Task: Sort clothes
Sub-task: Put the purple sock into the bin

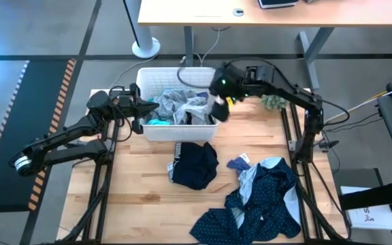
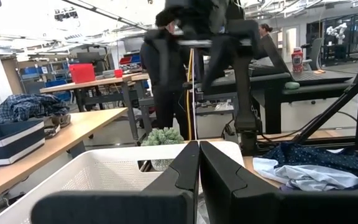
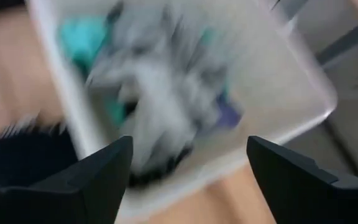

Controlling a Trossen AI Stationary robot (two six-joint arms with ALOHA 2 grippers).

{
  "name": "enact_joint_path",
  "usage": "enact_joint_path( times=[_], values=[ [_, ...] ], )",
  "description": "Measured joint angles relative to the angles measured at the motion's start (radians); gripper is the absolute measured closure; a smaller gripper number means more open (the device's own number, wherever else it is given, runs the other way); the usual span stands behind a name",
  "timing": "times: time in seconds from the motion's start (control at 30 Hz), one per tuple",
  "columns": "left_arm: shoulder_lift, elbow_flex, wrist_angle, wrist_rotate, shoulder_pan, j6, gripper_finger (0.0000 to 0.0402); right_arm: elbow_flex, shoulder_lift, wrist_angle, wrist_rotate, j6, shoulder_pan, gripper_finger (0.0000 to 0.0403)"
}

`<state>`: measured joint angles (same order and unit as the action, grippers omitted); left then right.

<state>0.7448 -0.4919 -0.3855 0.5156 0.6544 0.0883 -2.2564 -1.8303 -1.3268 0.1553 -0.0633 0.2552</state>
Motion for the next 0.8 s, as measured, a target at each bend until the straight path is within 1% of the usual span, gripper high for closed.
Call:
enact_joint_path(
  times=[0.1,0.2,0.27,0.37,0.47,0.63,0.8],
  values=[
    [0.0,0.0,0.0,0.0,0.0,0.0,0.0402,0.007,0.008,-0.122,-0.064,-0.028,-0.038,0.0129],
    [0.0,0.0,0.0,0.0,0.0,0.0,0.0402,0.042,0.011,-0.212,-0.07,-0.061,-0.1,0.0157],
    [0.0,0.0,0.002,0.0,0.0,0.0,0.0402,0.081,0.011,-0.237,-0.069,-0.101,-0.146,0.0176],
    [-0.001,0.0,0.012,0.0,0.0,0.0,0.0402,0.183,0.022,-0.233,-0.06,-0.155,-0.214,0.0201],
    [-0.001,0.0,0.02,0.0,0.0,0.0,0.0402,0.325,0.05,-0.224,-0.051,-0.211,-0.267,0.022],
    [-0.002,0.0,0.03,0.0,0.0,-0.001,0.0402,0.628,0.166,-0.088,-0.071,-0.334,-0.325,0.0248],
    [-0.002,0.0,0.029,0.0,0.0,-0.001,0.0402,0.903,0.312,0.183,-0.102,-0.468,-0.4,0.0277]
  ],
)
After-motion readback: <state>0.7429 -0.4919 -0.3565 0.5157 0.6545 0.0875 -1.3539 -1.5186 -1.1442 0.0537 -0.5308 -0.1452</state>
